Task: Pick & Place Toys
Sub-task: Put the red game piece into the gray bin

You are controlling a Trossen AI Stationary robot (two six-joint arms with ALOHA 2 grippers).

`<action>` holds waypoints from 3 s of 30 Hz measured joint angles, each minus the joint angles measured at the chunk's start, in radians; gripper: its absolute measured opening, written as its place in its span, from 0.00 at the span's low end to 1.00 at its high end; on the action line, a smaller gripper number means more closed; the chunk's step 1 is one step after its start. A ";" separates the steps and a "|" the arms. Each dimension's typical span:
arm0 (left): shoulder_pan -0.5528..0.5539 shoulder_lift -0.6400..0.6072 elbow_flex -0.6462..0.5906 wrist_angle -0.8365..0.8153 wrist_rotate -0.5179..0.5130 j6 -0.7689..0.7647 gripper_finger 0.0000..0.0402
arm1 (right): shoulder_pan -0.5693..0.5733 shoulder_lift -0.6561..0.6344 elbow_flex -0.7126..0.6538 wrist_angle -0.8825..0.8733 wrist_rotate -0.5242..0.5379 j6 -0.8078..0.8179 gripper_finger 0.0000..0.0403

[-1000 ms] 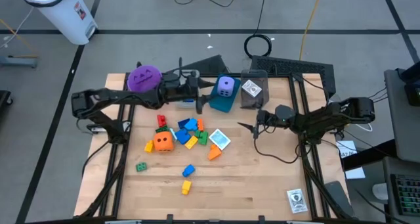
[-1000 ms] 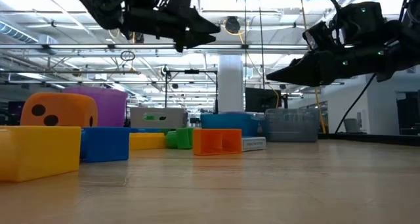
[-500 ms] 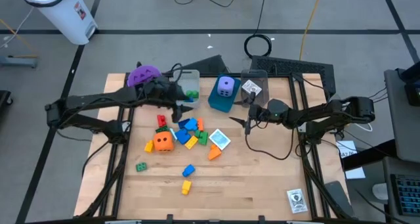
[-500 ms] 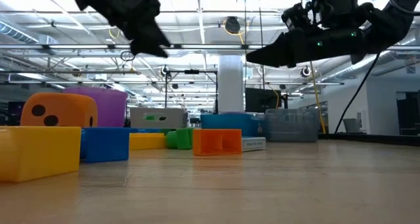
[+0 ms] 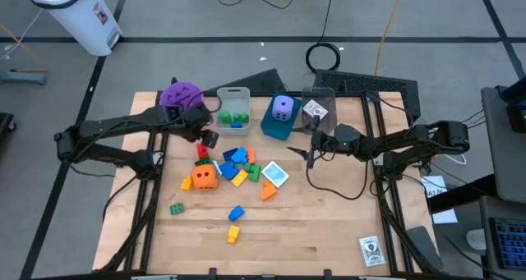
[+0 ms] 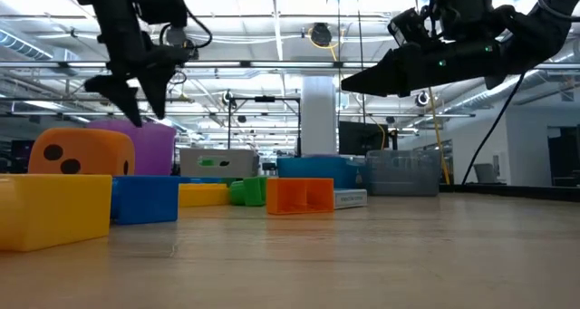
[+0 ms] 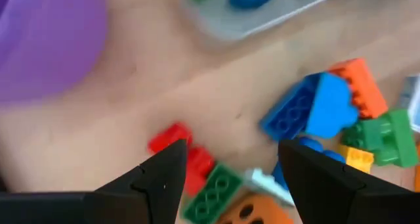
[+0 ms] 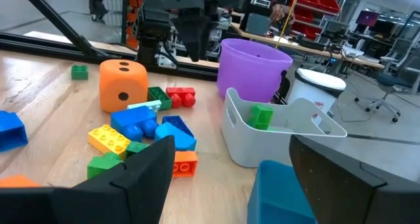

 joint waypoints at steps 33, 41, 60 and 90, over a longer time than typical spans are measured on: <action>-0.072 0.333 0.000 -0.093 -0.017 -0.406 0.61 | 0.000 0.000 0.000 -0.034 0.000 0.003 0.72; -0.070 0.349 0.000 -0.185 -0.044 -0.464 0.61 | 0.000 0.000 0.000 -0.036 0.000 0.003 0.71; -0.062 0.436 0.000 -0.127 -0.043 -0.424 0.61 | 0.000 0.000 0.000 -0.036 0.001 0.018 0.71; -0.049 0.434 0.002 -0.127 -0.062 -0.154 0.25 | -0.001 0.000 0.000 -0.035 0.001 0.017 0.71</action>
